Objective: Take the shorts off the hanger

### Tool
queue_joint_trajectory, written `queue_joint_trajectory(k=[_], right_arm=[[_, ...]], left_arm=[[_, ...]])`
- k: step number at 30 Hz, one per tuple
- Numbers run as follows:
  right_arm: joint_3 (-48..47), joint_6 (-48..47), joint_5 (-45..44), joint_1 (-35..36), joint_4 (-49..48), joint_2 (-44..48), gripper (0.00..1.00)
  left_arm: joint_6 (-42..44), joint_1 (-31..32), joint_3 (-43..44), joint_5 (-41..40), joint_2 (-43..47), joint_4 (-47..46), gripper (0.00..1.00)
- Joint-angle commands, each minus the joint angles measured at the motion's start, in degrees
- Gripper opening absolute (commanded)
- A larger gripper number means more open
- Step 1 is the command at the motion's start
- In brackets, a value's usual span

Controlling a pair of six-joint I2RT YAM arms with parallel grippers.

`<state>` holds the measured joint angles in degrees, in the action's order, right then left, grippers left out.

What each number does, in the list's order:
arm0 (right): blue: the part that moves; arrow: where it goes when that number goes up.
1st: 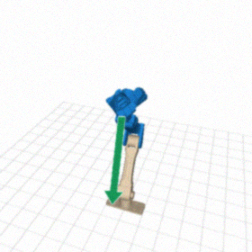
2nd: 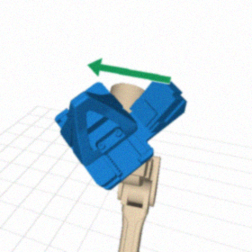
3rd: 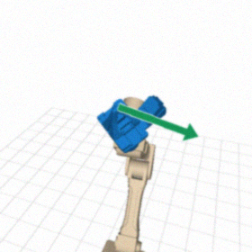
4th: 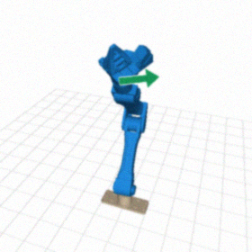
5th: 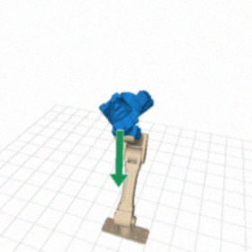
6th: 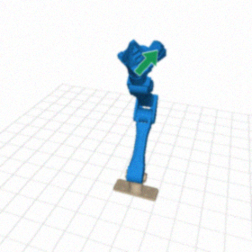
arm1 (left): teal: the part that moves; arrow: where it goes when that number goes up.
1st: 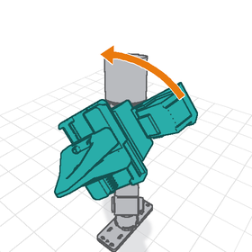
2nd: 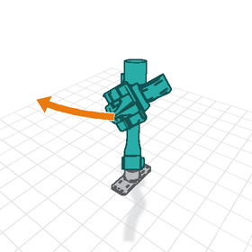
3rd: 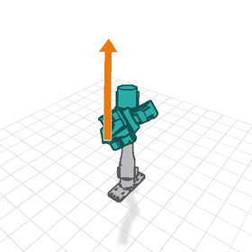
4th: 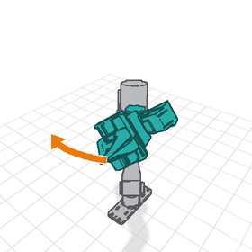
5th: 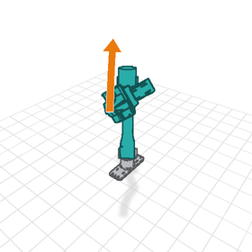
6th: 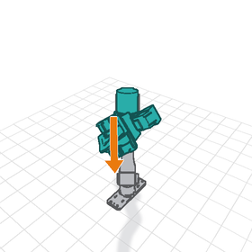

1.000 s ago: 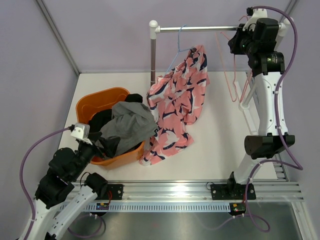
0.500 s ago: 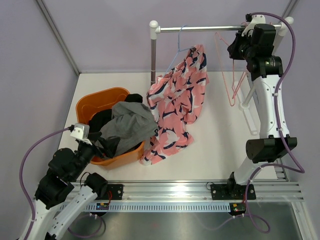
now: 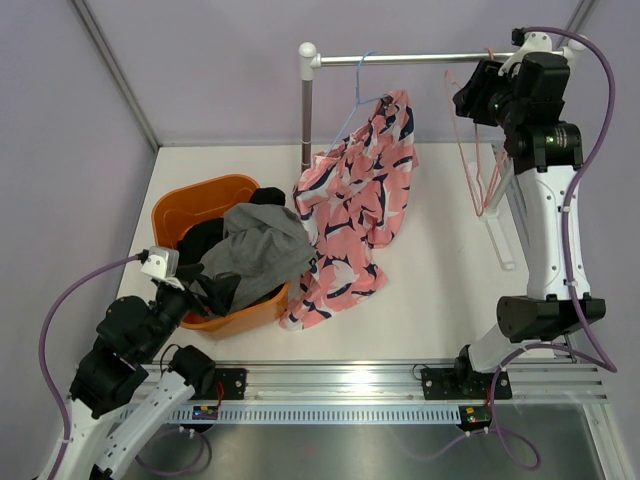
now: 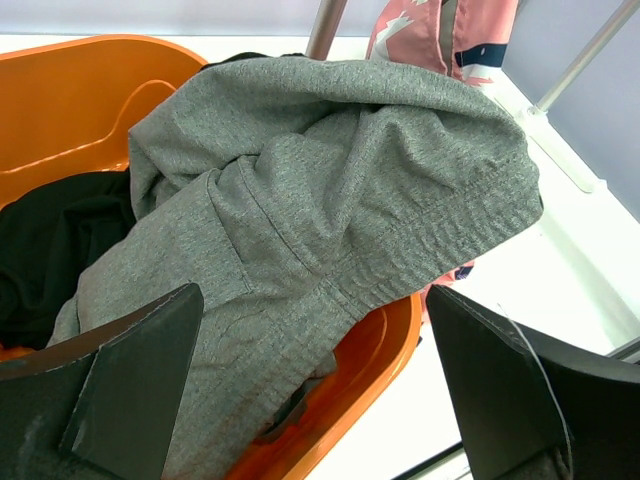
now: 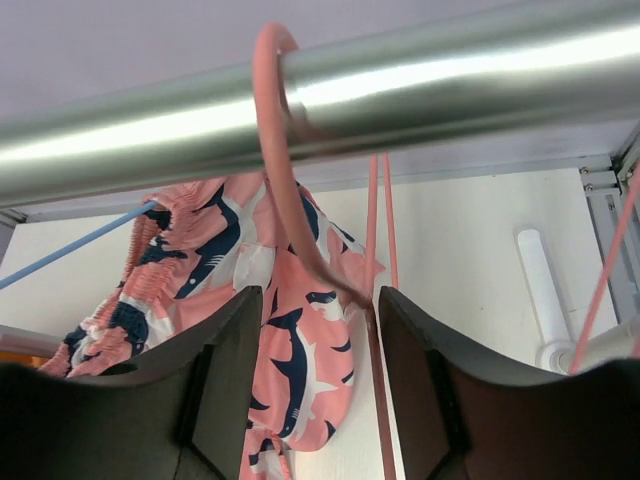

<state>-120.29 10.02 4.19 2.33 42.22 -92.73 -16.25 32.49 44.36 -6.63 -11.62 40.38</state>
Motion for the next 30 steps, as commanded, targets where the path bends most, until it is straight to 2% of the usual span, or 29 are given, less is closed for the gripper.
queue_joint_trajectory(k=[1,5,8,11,14,16,20,30], right_arm=[[-1.7,2.46,-1.72,-0.13,1.37,4.39,0.6],[-1.09,3.86,-5.49,-0.22,3.48,7.2,0.67],[1.19,4.57,-5.94,0.22,3.66,10.45,0.68],[3.57,3.87,-11.36,5.65,3.4,14.15,0.69],[3.4,2.99,-16.57,16.19,3.49,14.68,0.7],[2.35,3.16,-19.54,21.81,3.75,12.94,0.7],[1.37,4.21,-22.11,27.71,0.68,10.03,0.7],[-6.35,6.59,-28.79,37.39,-6.71,-2.44,0.73]], left_arm=[[1.05,0.03,-0.59,1.54,-0.07,-2.85,0.99],[1.22,0.03,-0.59,1.8,0.1,-2.85,0.99],[1.22,0.03,-0.59,2.06,0.01,-2.94,0.99],[1.31,0.03,-0.59,2.15,-0.16,-2.94,0.99],[1.31,0.03,-0.59,2.24,-0.16,-3.11,0.99],[1.4,-0.06,-0.59,2.24,-0.34,-3.11,0.99],[1.13,0.03,-0.59,1.71,-0.51,-2.85,0.99],[1.05,0.03,-0.59,1.45,-1.3,-2.76,0.99]])
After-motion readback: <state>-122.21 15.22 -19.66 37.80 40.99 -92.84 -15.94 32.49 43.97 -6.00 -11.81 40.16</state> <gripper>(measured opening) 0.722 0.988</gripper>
